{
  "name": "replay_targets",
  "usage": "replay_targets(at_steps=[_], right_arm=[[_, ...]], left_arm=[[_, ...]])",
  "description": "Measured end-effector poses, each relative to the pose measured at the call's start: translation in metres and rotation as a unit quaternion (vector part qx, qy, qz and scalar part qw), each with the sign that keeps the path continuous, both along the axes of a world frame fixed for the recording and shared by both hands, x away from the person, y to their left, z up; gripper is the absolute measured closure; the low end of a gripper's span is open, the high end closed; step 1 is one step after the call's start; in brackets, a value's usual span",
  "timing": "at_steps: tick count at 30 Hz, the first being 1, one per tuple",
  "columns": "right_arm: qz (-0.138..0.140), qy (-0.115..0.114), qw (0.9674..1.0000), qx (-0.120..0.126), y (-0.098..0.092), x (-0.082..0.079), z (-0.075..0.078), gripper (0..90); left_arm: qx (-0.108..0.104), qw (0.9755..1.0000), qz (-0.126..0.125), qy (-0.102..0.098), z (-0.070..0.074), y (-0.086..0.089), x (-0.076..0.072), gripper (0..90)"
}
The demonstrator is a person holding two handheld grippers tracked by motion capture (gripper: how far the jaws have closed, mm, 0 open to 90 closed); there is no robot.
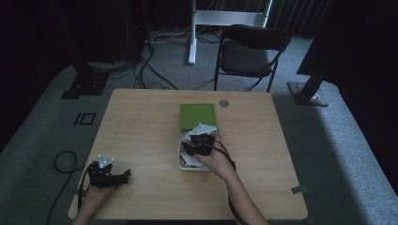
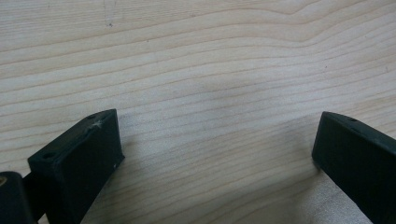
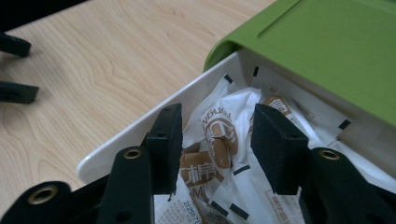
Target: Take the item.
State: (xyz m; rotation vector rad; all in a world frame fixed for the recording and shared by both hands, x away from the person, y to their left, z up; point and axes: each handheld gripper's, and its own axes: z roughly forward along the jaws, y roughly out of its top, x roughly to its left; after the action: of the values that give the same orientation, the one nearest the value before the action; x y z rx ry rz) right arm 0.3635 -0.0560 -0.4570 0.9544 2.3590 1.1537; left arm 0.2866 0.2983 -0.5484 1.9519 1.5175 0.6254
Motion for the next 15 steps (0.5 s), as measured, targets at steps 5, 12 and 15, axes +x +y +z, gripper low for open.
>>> replay_targets(at_steps=[5, 12, 15], right_arm=[[-0.003, 0.004, 0.9999, -0.012, 0.0057, 0.0021, -0.0054, 55.1], [-0.004, 0.002, 0.9997, -0.025, 0.0068, 0.0062, -0.0099, 72.1], [-0.007, 0.014, 0.9998, -0.008, 0.0032, 0.0064, -0.0095, 76.2]], left_arm=[[0.000, 1.0000, 0.000, 0.000, 0.0000, -0.0001, 0.0000, 2.3], [-0.001, 1.0000, 0.000, 0.000, 0.0000, -0.0001, 0.0000, 2.3], [0.000, 1.0000, 0.000, 0.000, 0.0000, 0.0000, 0.0000, 2.3]])
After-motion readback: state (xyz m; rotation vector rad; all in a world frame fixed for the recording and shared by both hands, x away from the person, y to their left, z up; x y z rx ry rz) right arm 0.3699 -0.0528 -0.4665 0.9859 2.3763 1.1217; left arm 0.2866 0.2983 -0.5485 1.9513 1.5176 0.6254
